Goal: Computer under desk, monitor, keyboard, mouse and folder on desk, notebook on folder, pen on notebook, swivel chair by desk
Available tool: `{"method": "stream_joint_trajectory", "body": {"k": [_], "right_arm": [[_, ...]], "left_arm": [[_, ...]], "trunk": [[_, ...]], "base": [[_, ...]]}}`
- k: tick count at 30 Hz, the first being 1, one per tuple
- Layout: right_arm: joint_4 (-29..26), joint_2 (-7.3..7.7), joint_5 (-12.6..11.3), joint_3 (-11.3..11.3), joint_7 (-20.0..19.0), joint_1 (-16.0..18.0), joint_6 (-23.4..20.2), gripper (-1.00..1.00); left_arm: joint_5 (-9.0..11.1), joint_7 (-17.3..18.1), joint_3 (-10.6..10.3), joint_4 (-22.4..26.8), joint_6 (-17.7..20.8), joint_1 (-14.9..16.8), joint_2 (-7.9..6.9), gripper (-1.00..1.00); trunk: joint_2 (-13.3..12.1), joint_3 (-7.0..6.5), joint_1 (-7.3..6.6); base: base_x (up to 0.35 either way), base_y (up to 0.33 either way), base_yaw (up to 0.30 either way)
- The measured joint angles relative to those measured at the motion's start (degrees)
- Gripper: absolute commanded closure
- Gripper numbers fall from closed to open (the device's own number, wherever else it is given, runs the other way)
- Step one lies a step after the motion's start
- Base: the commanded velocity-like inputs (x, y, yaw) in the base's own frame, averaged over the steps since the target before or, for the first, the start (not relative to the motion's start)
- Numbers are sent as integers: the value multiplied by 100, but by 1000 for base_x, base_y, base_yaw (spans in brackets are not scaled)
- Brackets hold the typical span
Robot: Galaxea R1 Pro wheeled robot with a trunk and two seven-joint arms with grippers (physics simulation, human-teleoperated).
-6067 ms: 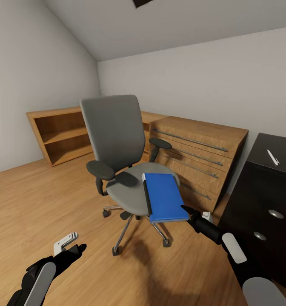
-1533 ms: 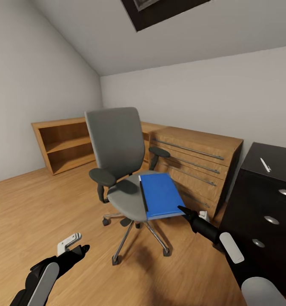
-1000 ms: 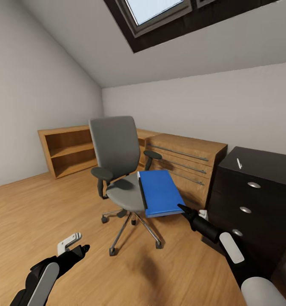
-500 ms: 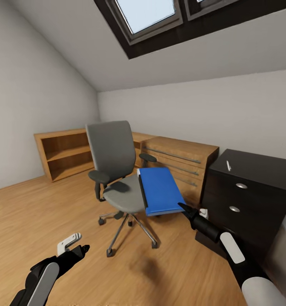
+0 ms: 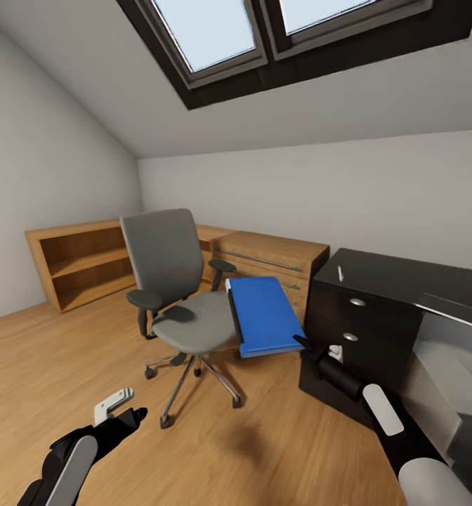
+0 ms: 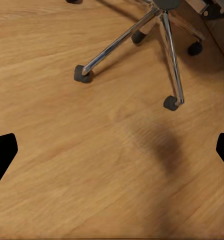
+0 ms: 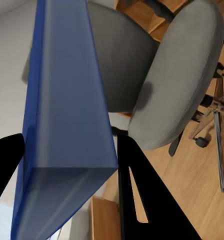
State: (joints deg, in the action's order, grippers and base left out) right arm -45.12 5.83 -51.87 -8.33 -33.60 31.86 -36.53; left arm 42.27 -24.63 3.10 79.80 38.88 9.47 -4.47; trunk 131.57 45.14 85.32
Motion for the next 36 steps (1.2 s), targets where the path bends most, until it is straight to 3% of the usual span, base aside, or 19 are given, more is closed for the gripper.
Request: {"method": "stream_joint_trajectory", "body": {"k": [9, 12, 15, 19, 21, 23, 25, 26, 29, 36], "right_arm": [[5, -1, 4, 0, -95, 0, 0, 100], [3, -1, 6, 0, -143, 0, 0, 100], [2, -2, 5, 0, -157, 0, 0, 100], [-5, 9, -1, 0, -193, 1, -11, 100], [-7, 11, 0, 0, -216, 1, -13, 100], [-7, 9, 1, 0, -219, 1, -12, 100], [-7, 8, 0, 0, -220, 1, -12, 100], [-6, 7, -1, 0, -221, 1, -5, 100], [-8, 1, 6, 2, -227, 1, -3, 100], [-93, -4, 18, 7, -227, 1, 2, 100]], "left_arm": [[1, -7, 0, -23, 2, 0, 21, -100], [0, -6, -1, -236, -2, 0, 63, -100], [-9, 2, -1, -520, -24, -1, 72, -100], [-62, 3, -7, -1394, -126, -9, 80, -100], [-182, 9, -32, -2229, -717, -10, 65, -100], [-348, 53, -116, -2586, -1103, -9, 71, -100], [-567, 152, -329, -2950, -1531, -9, 75, -100], [-907, 478, -810, -3643, -2582, -12, 72, -100], [-981, 538, -903, -3818, -2844, -9, 69, -100], [-999, 555, -934, -3861, -2920, -8, 76, -100]], "trunk": [[-361, -194, -199], [-481, -251, -265], [-602, -306, -331], [-762, -378, -419], [-842, -414, -463], [-923, -450, -507], [-1003, -486, -551], [-1043, -502, -572], [-1163, -558, -639], [-1444, -683, -792]], "base": [[-23, 0, -259], [-1, 0, -251], [0, 0, -118], [0, 0, -19], [0, 0, -3], [0, 0, -1], [0, 0, 0], [0, 0, 0], [0, 0, -41], [0, 0, -226]]}}
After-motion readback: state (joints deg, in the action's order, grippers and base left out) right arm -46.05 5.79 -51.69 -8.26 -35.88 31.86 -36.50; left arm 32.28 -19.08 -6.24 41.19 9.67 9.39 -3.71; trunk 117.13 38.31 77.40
